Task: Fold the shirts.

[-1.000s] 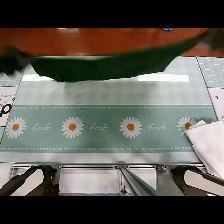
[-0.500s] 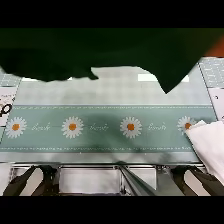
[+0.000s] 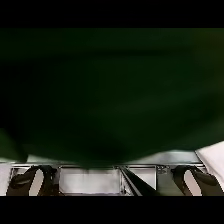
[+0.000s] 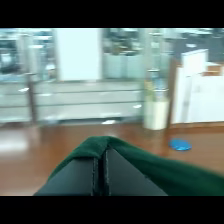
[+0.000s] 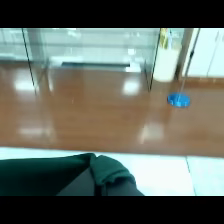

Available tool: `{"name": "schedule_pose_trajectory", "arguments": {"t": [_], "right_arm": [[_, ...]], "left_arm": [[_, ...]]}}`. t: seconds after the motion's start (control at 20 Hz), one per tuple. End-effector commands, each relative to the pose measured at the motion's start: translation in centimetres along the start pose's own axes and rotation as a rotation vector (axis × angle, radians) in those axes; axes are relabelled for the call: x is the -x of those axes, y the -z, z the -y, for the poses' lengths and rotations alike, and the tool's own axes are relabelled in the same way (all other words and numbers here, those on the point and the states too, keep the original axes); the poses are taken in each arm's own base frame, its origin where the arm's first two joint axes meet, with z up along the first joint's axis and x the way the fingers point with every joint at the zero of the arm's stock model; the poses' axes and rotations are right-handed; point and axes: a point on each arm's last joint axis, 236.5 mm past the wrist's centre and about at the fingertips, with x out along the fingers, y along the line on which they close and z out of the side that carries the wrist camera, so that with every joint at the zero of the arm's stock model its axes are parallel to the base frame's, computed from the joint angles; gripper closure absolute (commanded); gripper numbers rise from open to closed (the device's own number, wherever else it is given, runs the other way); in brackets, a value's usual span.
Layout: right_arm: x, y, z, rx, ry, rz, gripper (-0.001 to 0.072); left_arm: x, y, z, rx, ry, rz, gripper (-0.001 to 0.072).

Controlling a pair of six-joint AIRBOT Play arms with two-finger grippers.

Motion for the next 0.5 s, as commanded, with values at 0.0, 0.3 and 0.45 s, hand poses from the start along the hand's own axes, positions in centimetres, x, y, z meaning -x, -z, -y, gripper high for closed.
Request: {"name": "schedule_pose_trajectory", "arguments": {"t": [0.0, 0.3, 0.45], "right_arm": [[-1.8, 3.2, 0.1, -0.044, -0.019, -0.098, 0.069], [-12.6, 11.3, -1.0, -0.166, -0.215, -0.396, 0.069], [-20.0, 16.6, -0.5, -0.254, -0.296, -0.535, 0.069]], "left_arm": [[-0.6, 4.2, -4.0, 0.063, -0.119, -0.13, 0.0683], [-13.1, 20.2, -4.4, 0.283, -0.011, -0.52, 0.0683], [-19.4, 29.4, -5.0, 0.437, 0.006, -0.668, 0.0683]]}}
